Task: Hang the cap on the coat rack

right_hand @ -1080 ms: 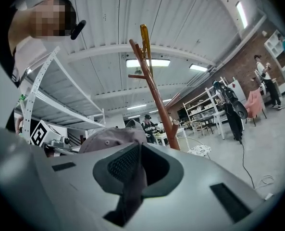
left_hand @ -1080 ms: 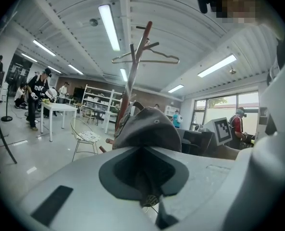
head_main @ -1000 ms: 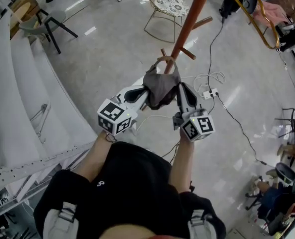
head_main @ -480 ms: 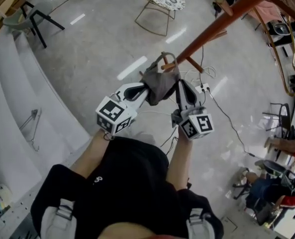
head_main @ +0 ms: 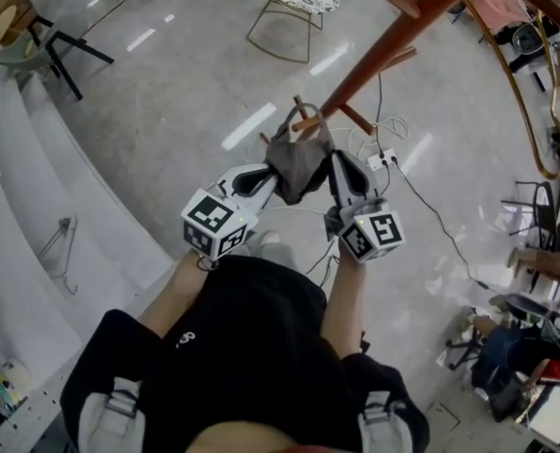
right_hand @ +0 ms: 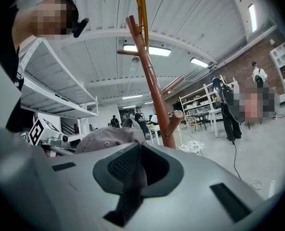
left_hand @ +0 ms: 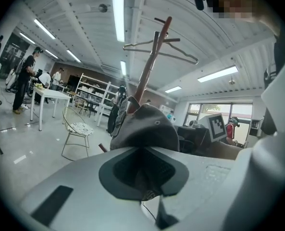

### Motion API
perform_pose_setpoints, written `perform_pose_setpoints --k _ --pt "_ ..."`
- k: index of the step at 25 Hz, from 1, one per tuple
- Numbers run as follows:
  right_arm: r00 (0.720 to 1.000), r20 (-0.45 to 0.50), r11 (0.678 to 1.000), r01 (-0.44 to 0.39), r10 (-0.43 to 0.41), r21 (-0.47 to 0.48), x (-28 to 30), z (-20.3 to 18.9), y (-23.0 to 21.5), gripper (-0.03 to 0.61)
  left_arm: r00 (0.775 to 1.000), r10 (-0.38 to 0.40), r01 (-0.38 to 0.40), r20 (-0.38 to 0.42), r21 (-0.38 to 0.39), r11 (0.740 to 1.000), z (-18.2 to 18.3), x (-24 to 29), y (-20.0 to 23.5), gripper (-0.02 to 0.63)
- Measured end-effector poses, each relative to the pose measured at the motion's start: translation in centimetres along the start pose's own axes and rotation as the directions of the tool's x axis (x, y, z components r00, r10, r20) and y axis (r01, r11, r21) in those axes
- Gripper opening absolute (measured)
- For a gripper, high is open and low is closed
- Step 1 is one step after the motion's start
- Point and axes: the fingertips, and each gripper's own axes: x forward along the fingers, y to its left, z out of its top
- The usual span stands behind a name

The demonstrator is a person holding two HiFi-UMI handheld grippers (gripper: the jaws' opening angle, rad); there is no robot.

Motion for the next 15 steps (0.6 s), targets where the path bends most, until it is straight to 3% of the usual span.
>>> perform_pose_setpoints --k 7,15 --pt "0.996 -0.087 1.0 0.023 -0.022 0.013 0.1 -3.3 -2.2 0.009 1.0 0.026 -0.026 -0.018 -0.015 1.0 -2.6 1.8 2.0 0.009" --pt "0.982 -0.187 0.999 0.035 -0.032 0.013 2.1 -6.4 -4.0 0.009 0.984 0.092 -0.093 -0.15 -0.001 0.996 -6.4 4.7 5.2 0.009"
